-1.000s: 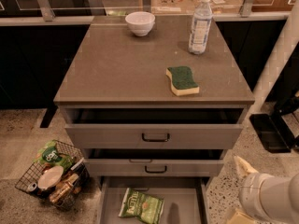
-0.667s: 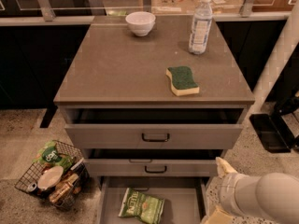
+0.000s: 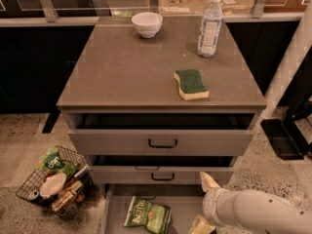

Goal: Pick green jalapeno chip bag from bottom drawer and place on counter

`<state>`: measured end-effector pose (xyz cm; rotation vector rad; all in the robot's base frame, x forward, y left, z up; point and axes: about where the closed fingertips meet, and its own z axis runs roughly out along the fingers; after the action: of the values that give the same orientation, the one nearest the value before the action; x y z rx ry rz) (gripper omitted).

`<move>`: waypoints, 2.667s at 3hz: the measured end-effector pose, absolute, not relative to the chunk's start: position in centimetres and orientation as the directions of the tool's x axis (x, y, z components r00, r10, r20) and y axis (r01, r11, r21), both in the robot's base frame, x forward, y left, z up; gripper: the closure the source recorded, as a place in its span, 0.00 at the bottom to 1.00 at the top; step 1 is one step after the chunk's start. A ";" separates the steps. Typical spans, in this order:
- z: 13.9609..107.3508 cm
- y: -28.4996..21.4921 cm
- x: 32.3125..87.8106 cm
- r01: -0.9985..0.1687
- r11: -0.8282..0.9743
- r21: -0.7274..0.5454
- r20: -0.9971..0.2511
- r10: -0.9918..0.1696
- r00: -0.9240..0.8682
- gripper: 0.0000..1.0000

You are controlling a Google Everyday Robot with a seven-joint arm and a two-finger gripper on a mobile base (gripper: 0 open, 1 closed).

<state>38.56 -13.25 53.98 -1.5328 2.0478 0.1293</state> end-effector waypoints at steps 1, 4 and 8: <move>49.1 -10.3 38.9 -0.929 0.297 -0.220 -0.535 -0.833 -0.139 0.00; 43.7 -7.1 39.2 -0.944 0.278 -0.175 -0.539 -0.830 -0.144 0.00; 27.9 -7.8 41.6 -0.914 0.398 -0.072 -0.530 -0.792 -0.303 0.00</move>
Offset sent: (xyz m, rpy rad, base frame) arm 0.0044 0.0818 -0.1419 0.1025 0.0810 0.1493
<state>41.61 -7.85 27.92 -1.4554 2.1718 0.3336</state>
